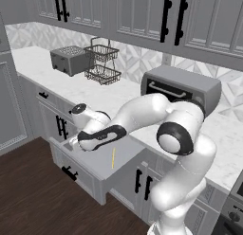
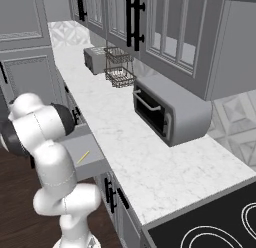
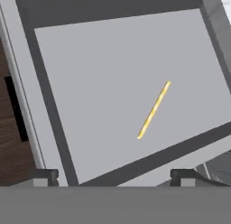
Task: Take a straw from the drawer in front and place it inside the glass cup on the dining counter.
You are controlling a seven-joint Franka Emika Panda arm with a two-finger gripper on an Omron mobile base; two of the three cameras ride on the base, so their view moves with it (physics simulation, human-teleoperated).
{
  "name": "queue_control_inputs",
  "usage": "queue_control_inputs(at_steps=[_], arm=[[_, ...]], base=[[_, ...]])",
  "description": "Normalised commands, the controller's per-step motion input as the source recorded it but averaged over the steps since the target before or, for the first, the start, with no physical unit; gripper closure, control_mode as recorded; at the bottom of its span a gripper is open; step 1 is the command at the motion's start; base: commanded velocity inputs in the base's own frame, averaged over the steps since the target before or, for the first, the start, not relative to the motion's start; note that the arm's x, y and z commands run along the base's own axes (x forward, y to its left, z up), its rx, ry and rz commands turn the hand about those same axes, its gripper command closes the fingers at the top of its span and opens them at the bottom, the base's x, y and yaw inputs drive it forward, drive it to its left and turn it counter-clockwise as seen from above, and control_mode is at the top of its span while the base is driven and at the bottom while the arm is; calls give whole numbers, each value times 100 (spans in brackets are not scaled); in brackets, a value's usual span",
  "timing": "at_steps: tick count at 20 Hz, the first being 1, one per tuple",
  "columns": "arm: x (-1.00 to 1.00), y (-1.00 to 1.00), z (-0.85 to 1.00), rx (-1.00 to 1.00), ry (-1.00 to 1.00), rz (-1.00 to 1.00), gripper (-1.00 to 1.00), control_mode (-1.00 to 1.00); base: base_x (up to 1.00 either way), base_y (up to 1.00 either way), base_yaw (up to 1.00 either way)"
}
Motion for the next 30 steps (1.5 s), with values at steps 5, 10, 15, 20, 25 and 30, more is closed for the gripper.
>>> queue_control_inputs(at_steps=[5,10,15,20,25,30], arm=[[65,-6,-40,1,21,0,-100,-100],[48,0,-60,0,14,0,-100,-100],[15,7,-60,0,9,0,-100,-100],[0,21,-54,0,1,0,-100,-100],[11,20,-54,0,2,0,-100,-100],[3,38,-42,4,7,0,-100,-100]], base=[[0,0,0],[0,0,0],[0,0,0],[0,0,0],[0,0,0],[0,0,0]])
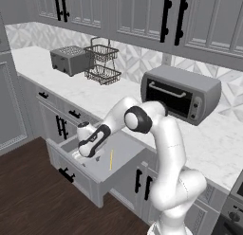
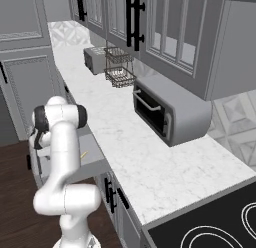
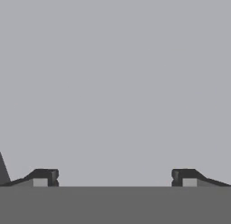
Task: Take a straw from the drawer in front and place it inside the glass cup on the dining counter.
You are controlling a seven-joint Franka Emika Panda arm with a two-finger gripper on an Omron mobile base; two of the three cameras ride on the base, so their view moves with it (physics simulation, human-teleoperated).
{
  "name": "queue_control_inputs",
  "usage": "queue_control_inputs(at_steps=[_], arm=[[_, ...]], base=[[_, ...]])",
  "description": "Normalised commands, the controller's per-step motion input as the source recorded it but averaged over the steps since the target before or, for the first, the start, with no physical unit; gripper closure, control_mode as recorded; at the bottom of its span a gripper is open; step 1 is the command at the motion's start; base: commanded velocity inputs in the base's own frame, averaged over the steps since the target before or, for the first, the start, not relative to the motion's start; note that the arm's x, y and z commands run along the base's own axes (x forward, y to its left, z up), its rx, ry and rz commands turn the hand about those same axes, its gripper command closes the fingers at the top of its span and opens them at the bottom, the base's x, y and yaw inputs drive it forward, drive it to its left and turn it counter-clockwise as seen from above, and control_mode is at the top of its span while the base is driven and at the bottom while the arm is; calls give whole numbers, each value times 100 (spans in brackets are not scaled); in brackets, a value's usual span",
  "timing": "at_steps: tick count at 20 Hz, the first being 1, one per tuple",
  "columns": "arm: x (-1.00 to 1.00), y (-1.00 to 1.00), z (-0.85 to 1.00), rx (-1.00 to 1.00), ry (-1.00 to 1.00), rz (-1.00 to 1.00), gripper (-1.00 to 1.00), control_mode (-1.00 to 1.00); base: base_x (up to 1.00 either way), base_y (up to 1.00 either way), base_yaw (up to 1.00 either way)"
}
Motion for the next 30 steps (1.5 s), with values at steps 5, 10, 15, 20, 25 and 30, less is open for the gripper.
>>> queue_control_inputs(at_steps=[5,10,15,20,25,30], arm=[[-58,71,3,10,0,2,-100,-100],[-79,56,30,7,-3,0,-100,-100],[9,-38,23,0,-6,-16,-100,-100],[42,-73,1,0,0,-23,-100,-100],[20,-53,-1,0,0,-17,-100,-100],[8,-25,-9,0,0,-10,-100,-100]], base=[[0,0,0],[0,0,0],[0,0,0],[0,0,0],[0,0,0],[0,0,0]])
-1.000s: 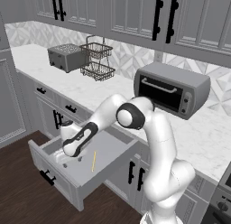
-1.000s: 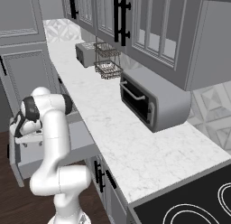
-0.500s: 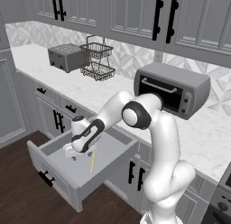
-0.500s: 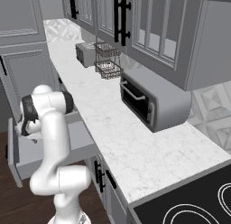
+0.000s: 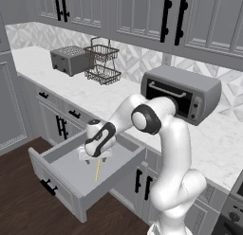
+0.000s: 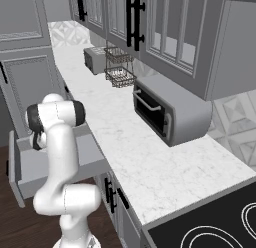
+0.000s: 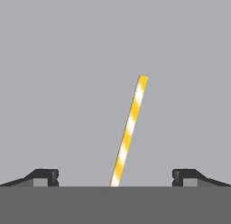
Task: Take a straw from the drawer in front and place it inside the glass cup on the dining counter.
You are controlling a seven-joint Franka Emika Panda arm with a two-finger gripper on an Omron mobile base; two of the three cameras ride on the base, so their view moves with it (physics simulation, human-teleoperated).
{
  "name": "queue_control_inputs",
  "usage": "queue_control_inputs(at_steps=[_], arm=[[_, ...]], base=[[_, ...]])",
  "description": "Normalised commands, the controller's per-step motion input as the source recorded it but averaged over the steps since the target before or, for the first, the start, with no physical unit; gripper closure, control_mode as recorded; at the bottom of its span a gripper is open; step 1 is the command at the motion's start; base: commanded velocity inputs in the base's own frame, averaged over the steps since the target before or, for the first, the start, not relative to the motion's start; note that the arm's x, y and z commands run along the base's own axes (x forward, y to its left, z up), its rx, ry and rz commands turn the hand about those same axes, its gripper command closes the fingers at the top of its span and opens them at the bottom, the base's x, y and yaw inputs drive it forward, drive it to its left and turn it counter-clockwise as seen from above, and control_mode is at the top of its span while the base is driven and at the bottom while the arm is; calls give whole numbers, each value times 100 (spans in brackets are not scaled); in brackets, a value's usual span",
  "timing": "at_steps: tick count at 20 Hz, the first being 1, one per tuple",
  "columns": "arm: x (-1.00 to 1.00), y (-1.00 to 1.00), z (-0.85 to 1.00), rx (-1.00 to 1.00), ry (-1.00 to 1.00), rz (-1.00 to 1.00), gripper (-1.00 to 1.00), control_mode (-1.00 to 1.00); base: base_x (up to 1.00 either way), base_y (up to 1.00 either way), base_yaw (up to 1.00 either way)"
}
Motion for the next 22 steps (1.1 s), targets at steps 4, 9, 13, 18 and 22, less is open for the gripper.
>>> queue_control_inputs(at_steps=[4,9,13,18,22], arm=[[15,-4,-17,0,0,-8,-100,-100],[42,-5,-24,0,0,-7,-100,-100],[28,-1,-30,0,0,-4,-100,-100],[8,0,-31,0,0,-4,-100,-100],[2,0,-34,0,0,-4,-100,-100]], base=[[0,0,0],[0,0,0],[0,0,0],[0,0,0],[0,0,0]])
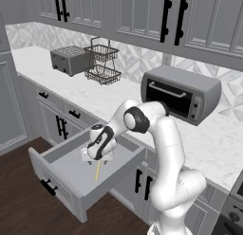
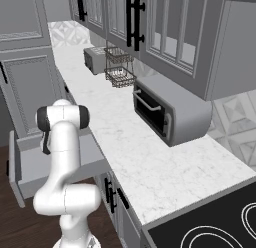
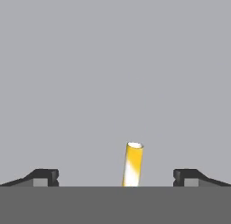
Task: Take a straw from the drawer in front and place it inside the glass cup on the dining counter.
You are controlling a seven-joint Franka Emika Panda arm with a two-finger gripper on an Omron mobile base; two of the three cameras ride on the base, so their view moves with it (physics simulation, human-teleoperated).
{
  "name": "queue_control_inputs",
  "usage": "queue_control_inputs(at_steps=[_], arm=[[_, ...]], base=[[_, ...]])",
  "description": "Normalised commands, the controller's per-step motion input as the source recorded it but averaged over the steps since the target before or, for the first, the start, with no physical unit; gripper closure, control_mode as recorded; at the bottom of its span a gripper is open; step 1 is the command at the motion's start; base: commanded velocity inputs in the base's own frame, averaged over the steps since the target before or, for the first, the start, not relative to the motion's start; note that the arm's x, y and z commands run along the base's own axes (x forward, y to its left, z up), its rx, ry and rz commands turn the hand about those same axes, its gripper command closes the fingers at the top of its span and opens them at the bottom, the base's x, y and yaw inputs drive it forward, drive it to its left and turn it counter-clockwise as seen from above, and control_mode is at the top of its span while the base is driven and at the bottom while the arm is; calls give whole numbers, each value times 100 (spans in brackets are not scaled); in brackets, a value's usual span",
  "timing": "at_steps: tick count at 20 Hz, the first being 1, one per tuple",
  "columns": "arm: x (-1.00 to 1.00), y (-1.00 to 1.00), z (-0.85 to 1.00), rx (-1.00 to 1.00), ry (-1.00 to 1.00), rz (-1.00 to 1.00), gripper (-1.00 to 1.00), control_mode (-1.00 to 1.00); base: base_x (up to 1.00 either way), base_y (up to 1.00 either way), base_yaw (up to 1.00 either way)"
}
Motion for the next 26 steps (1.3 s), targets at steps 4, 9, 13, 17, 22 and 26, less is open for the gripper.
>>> queue_control_inputs(at_steps=[4,9,13,17,22,26], arm=[[0,0,-34,0,0,-2,100,-100],[0,0,-30,0,0,-3,100,-100],[0,0,-26,0,0,-2,100,-100],[0,0,-19,0,0,-2,100,-100],[0,2,-10,0,0,0,100,-100],[-1,4,0,0,0,0,100,-100]], base=[[0,0,0],[0,0,0],[0,0,0],[0,0,0],[0,0,0],[0,0,0]])
